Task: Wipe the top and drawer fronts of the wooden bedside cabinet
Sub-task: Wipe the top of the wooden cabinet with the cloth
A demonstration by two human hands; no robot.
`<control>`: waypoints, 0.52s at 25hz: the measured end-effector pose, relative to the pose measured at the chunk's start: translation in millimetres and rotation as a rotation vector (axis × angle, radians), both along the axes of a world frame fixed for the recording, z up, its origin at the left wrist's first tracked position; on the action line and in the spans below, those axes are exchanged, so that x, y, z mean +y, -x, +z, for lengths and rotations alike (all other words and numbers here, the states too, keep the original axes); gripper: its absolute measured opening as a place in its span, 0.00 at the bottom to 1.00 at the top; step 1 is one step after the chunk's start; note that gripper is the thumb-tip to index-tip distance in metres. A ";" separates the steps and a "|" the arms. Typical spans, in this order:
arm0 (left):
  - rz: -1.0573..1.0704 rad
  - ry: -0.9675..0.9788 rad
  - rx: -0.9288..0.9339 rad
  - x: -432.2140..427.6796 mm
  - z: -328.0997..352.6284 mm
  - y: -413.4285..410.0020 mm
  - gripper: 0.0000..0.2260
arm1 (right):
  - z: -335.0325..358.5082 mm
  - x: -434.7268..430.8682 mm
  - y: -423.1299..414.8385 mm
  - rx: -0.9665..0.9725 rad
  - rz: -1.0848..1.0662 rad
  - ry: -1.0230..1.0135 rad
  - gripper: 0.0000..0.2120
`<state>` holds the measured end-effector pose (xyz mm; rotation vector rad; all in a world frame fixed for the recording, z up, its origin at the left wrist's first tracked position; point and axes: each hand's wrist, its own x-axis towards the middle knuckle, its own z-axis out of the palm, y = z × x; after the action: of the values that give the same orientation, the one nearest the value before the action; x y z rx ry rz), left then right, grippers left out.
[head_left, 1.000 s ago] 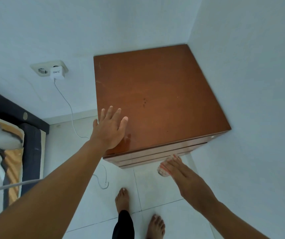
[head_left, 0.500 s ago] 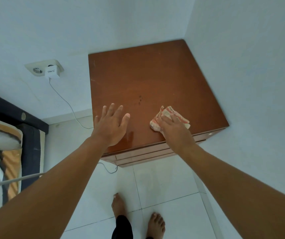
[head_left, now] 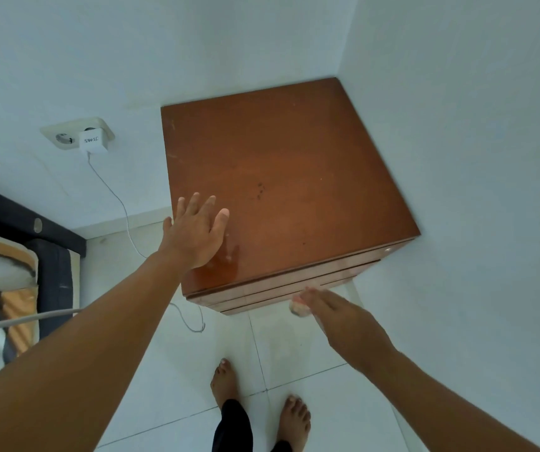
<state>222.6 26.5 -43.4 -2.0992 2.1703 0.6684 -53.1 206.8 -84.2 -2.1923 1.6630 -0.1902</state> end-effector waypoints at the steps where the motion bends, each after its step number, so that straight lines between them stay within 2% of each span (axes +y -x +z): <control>1: 0.007 -0.006 0.000 -0.7 2.3 -1.2 0.30 | 11.4 -18.1 -6.6 -0.029 0.018 0.042 0.26; 4: 0.037 -0.011 0.016 -6.9 13.4 -6.1 0.30 | 49.3 -86.5 -33.6 -0.151 -0.014 0.184 0.18; 8: 0.073 0.034 0.026 -35.8 32.9 -24.7 0.30 | 86.0 -181.5 -77.0 -0.228 -0.067 0.262 0.18; 13: 0.094 0.046 0.020 -106.7 27.3 -69.0 0.30 | 82.8 -300.0 -142.7 -0.250 -0.034 0.252 0.19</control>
<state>291.6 -80.1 -16.1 -2.2393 2.1285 0.6557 89.6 -93.2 -1.4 -2.2070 1.6086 -0.6876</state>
